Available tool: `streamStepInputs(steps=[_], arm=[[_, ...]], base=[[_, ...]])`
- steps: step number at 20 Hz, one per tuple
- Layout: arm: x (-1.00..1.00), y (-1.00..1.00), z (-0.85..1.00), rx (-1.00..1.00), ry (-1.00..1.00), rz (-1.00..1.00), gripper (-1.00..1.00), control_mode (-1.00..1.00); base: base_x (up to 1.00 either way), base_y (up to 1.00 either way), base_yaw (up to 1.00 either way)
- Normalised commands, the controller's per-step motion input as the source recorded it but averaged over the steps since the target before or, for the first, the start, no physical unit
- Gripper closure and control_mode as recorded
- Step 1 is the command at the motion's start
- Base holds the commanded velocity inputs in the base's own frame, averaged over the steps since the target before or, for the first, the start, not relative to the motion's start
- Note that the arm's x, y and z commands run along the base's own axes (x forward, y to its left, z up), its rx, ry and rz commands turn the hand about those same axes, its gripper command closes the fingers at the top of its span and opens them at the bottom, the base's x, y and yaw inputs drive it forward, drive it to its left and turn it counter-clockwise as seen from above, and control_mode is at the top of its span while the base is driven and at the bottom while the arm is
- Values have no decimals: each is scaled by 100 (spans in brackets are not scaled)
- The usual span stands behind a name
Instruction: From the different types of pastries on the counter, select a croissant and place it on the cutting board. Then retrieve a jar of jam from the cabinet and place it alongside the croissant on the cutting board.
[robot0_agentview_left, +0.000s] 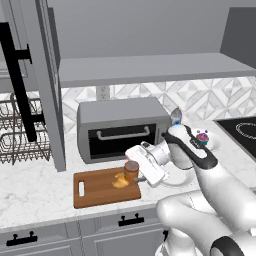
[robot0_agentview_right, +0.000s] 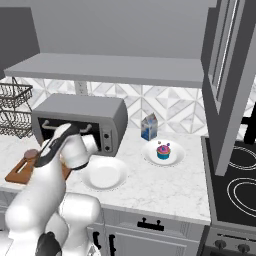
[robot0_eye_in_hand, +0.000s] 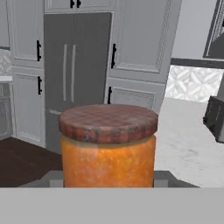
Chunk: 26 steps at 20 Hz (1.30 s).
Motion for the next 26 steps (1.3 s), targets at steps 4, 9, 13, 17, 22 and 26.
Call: streamStepInputs(steps=[4,9,13,17,22,26], arm=[[0,15,-100,20,-1,6,100,-100],[0,33,-73,25,-1,-29,100,-100],[-2,1,-1,1,0,-14,100,-100],[-4,4,2,0,1,0,100,-100],[-28,35,17,-4,0,-2,100,-100],[-1,79,2,-12,1,-7,100,-100]], base=[[0,0,0],[0,0,0],[0,0,0],[0,0,0],[0,0,0],[0,0,0]])
